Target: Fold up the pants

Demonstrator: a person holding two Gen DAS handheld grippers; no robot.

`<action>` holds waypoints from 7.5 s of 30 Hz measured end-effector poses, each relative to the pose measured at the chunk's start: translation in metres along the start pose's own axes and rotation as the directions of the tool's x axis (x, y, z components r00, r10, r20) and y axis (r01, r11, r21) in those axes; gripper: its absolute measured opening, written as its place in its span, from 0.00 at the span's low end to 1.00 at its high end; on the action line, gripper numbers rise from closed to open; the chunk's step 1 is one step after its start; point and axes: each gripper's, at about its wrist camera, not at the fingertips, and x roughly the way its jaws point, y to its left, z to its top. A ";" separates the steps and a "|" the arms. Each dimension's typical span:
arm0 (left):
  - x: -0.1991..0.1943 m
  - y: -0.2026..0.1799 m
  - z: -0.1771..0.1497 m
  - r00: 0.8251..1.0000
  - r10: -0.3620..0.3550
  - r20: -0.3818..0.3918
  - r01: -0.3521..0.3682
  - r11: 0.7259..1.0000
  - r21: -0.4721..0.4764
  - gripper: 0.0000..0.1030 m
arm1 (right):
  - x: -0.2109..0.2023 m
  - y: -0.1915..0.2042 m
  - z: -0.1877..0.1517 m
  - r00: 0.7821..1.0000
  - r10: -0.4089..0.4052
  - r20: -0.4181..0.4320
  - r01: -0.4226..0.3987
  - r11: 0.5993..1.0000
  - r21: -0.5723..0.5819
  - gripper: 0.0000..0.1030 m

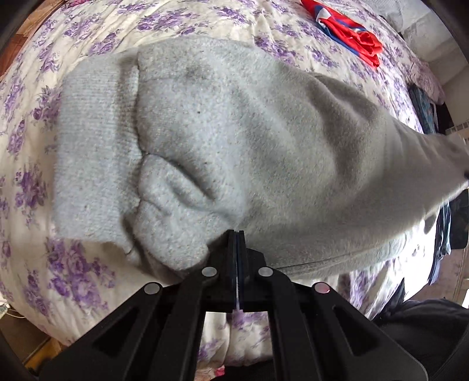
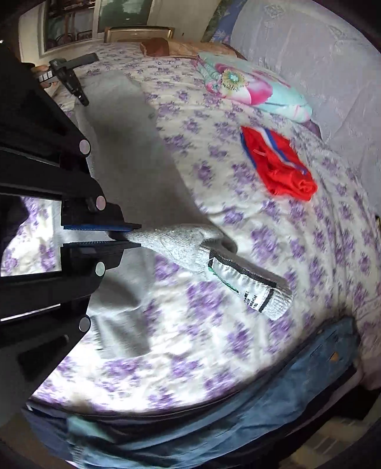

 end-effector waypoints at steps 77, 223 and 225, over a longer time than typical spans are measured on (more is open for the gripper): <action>0.023 -0.053 0.014 0.995 -0.022 -0.101 0.026 0.999 0.044 0.20 | 0.249 0.295 0.005 0.831 0.163 -0.532 -0.493 0.658 -0.569 0.15; 0.007 -0.016 0.044 0.993 -0.072 0.092 0.086 0.983 -0.162 0.07 | 0.150 0.224 -0.085 0.998 -0.022 0.064 0.058 0.777 -0.627 0.46; 0.008 -0.010 0.043 0.993 -0.080 0.090 0.094 0.981 -0.168 0.07 | 0.152 0.231 -0.096 1.000 0.012 0.002 -0.008 0.751 -0.661 0.49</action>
